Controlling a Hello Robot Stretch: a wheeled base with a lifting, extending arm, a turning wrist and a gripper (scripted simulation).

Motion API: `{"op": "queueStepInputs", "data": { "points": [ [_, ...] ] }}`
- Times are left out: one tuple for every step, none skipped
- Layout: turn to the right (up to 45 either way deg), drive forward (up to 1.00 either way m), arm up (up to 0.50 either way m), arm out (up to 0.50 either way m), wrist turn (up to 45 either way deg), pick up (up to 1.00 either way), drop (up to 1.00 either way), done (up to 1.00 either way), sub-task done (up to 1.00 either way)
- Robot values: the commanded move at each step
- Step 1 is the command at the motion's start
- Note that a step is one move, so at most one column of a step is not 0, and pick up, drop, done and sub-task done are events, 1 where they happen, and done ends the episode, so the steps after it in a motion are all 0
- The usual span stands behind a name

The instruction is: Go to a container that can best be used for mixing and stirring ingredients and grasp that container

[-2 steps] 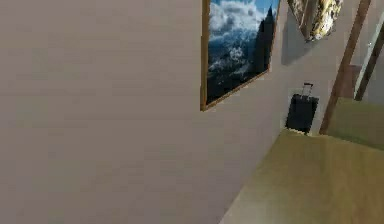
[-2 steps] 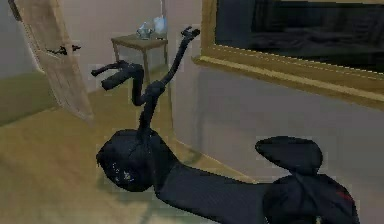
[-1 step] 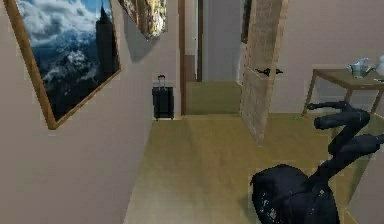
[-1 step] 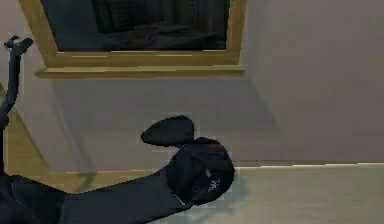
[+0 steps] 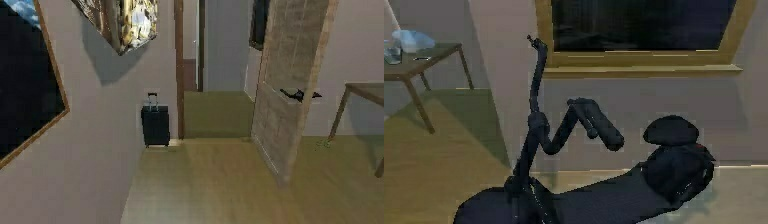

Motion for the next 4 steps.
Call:
{"op": "queueStepInputs", "data": {
  "points": [
    [12.0,0.00,0.00,0.00,0.0,0.00,0.00,0.00,0.00],
    [0.0,0.95,0.00,0.00,0.0,0.00,0.00,0.00,0.00],
    [45.0,0.00,0.00,0.00,0.0,0.00,0.00,0.00,0.00],
    [18.0,0.00,0.00,0.00,0.0,0.00,0.00,0.00,0.00]
  ]
}}
